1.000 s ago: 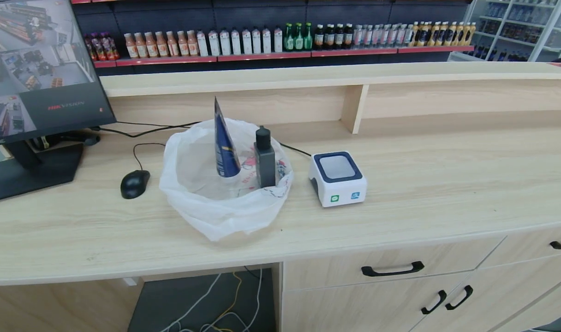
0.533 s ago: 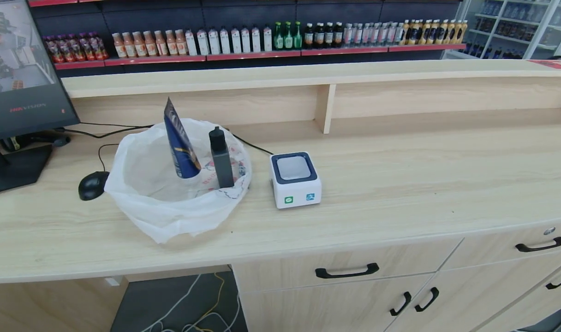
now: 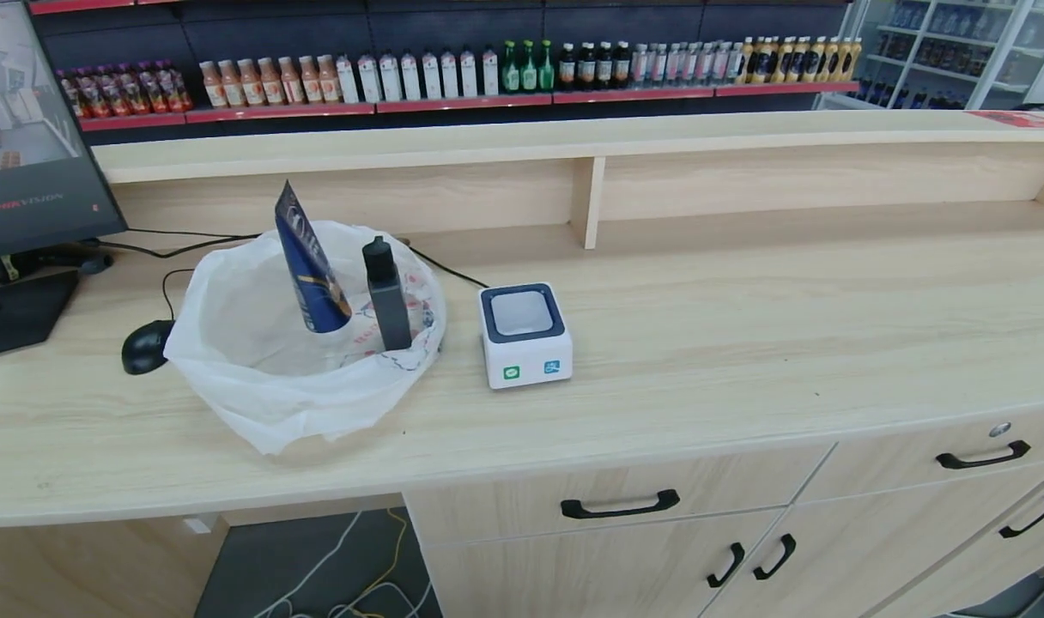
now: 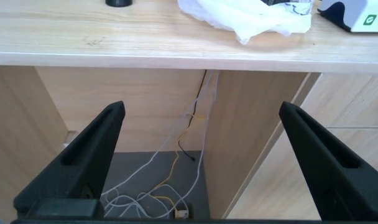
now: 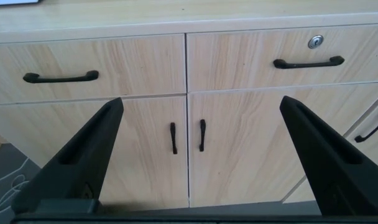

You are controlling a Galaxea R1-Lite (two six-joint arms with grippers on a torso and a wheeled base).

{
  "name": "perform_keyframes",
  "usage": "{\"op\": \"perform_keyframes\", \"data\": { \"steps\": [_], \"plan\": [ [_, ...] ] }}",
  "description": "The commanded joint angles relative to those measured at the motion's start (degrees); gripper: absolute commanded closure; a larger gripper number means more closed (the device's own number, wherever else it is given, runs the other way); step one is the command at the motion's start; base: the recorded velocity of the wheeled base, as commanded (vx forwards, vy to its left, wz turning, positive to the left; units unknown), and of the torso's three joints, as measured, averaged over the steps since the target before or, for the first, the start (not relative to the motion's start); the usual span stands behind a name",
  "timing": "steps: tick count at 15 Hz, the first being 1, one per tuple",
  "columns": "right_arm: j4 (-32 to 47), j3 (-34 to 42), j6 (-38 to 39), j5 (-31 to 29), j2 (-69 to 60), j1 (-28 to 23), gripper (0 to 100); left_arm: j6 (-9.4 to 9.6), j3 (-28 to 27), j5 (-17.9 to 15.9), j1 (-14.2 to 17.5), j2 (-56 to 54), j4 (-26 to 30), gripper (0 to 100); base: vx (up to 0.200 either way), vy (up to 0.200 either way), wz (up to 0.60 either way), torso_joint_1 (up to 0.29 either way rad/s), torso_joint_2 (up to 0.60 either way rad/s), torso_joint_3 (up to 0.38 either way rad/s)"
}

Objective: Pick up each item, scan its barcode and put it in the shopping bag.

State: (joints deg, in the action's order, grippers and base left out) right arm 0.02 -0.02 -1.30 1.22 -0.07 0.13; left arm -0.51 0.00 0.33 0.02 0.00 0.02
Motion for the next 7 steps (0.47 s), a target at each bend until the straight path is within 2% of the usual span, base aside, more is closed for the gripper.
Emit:
{"op": "perform_keyframes", "data": {
  "steps": [1,7],
  "plan": [
    [-0.02,0.02,-0.01,0.01,0.07,0.04,0,-0.02,0.0,0.02,0.06,0.0,-0.02,0,0.0,0.0,0.0,0.0,0.0,0.0],
    [-0.02,-0.06,-0.1,0.01,0.07,0.04,0,-0.1,0.0,0.02,0.06,0.0,-0.02,0,0.0,0.0,0.0,0.0,0.0,0.0]
  ]
}}
